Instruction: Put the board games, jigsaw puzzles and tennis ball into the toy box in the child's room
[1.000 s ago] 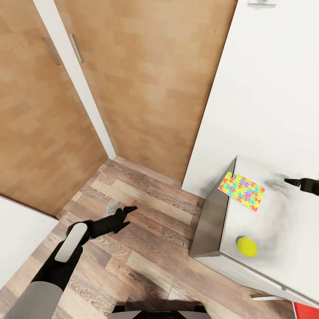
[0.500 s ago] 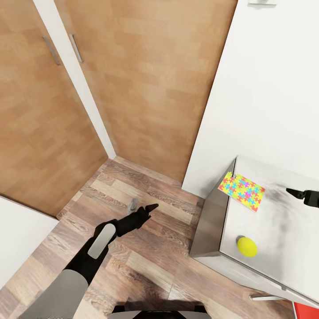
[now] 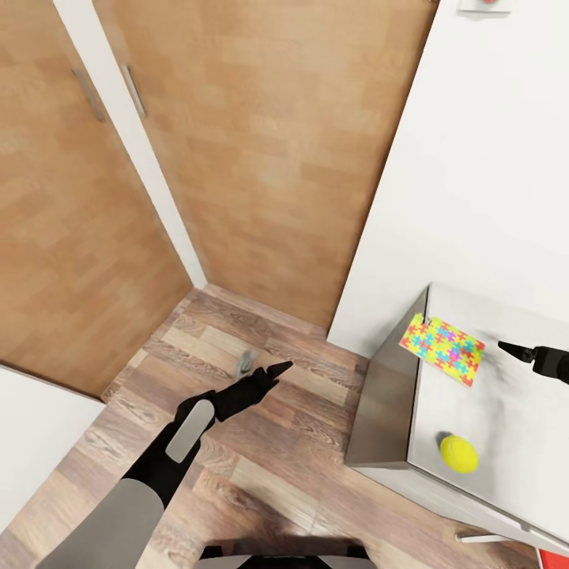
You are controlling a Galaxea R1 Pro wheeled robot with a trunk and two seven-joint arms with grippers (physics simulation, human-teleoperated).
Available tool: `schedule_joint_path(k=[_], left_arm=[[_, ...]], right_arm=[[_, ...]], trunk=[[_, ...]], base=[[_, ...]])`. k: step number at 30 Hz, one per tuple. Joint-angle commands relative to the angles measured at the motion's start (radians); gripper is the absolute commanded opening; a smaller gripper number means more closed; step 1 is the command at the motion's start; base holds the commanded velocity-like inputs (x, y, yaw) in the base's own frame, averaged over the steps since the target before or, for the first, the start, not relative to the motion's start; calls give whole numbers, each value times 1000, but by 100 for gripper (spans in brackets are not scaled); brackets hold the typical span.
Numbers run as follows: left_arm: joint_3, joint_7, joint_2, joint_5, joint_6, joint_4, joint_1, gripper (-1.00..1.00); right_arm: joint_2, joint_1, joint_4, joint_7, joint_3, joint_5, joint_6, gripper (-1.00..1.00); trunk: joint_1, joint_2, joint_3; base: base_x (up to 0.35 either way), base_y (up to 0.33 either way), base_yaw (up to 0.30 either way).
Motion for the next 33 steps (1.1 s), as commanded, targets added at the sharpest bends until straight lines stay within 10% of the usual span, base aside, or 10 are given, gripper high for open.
schedule_joint_path(k=[1,13,33], left_arm=[[0,0,0,7,6,0,-1,100],[0,-48,-2,-86,-7,3,-1,100],[66,-196,16,-120,-134,8,11,100]], right_arm=[[0,-1,-1,11,-1,11,4,100],[10,3,-9,22,-2,9,11,100],[14,4,-9,20,-2,16,10,100]], trunk=[[1,-2,-1],[1,-2,8],[1,-2,24]], base=[[50,58,-145],[22,26,-203],[3,3,-244]])
